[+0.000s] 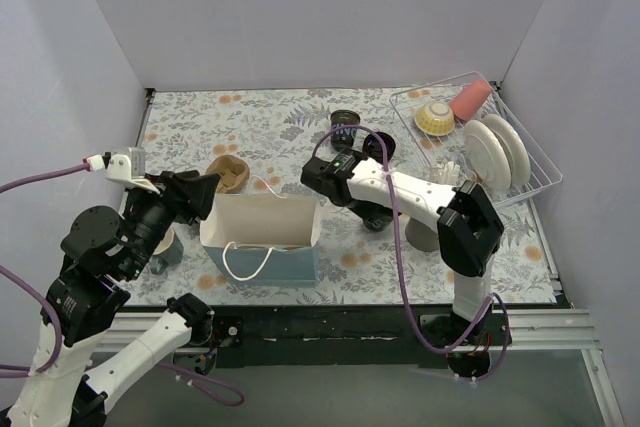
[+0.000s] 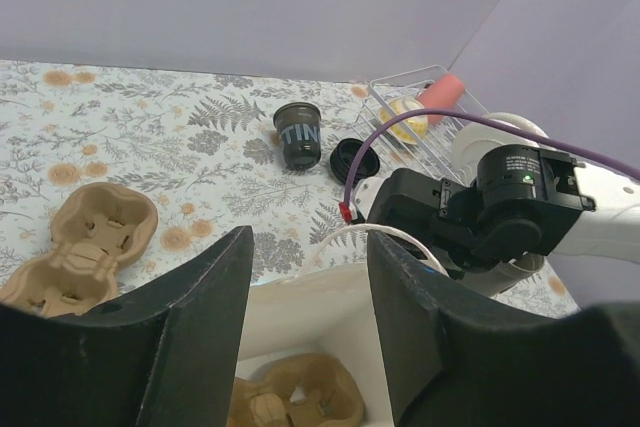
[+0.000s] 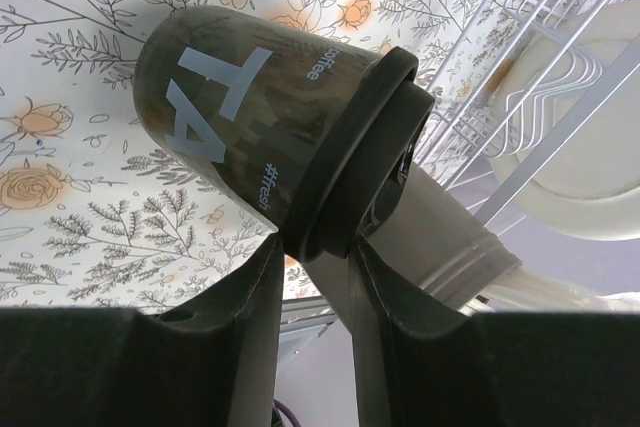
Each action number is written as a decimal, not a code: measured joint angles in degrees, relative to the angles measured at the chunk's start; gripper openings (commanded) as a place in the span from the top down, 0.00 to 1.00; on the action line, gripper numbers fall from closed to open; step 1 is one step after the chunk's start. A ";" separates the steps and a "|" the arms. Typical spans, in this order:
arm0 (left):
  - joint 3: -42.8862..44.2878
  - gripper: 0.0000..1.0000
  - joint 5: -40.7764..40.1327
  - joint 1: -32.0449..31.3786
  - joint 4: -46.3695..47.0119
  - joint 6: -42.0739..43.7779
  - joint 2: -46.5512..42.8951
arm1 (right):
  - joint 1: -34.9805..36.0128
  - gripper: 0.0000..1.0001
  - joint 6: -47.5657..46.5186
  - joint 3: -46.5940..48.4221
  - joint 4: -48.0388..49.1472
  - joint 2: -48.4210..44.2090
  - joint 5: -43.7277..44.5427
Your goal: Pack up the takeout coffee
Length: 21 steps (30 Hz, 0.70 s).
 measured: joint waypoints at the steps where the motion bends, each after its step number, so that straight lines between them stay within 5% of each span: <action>1: 0.00 0.51 -0.02 0.00 -0.02 0.13 0.04 | 0.07 0.72 0.07 0.00 -0.02 0.33 0.39; 21: -0.04 0.50 0.28 -0.02 0.70 1.20 0.70 | 4.07 0.46 3.45 -0.24 -1.01 3.56 -0.37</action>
